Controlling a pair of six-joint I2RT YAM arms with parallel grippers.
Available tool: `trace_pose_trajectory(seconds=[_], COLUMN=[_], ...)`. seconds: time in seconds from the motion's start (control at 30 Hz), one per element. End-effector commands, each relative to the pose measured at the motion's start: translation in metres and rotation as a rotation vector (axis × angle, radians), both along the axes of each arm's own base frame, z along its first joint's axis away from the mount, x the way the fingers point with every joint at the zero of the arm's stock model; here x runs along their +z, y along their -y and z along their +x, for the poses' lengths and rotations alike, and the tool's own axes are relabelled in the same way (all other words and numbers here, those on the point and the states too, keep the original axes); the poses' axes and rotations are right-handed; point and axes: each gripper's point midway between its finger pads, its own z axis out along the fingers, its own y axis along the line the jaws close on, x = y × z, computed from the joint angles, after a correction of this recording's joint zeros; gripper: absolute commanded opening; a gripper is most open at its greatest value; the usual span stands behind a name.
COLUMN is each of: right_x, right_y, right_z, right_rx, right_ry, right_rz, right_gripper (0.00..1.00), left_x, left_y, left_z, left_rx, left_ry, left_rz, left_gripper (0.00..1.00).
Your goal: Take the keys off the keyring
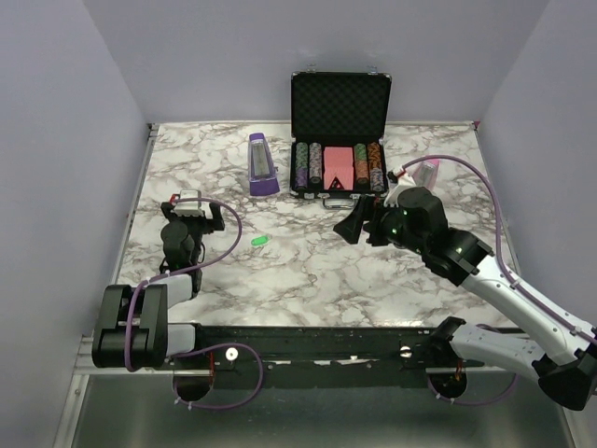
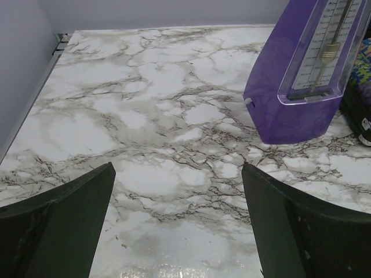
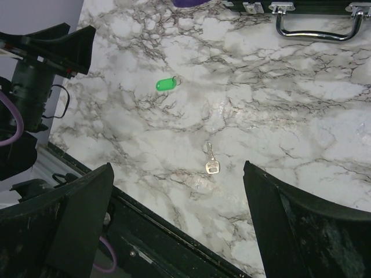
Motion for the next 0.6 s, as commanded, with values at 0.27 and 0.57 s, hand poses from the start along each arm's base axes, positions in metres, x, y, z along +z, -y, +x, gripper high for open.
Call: trace_pose_trajectory(seconds=[0.27, 0.57], right_x=[-0.053, -0.089], right_y=[0.02, 0.009], right_z=[-0.004, -0.029], right_rx=[-0.132, 0.005], right_ry=[-0.094, -0.152], right_rz=[-0.024, -0.007], right_gripper=[1.0, 1.0], left_x=[0.02, 0.021], left_y=[-0.006, 0.002], left_z=[0.004, 0.004], left_rx=[0.026, 0.004], left_ry=[0.074, 0.077], left_rz=[0.004, 0.004], left_gripper=[0.99, 0.99])
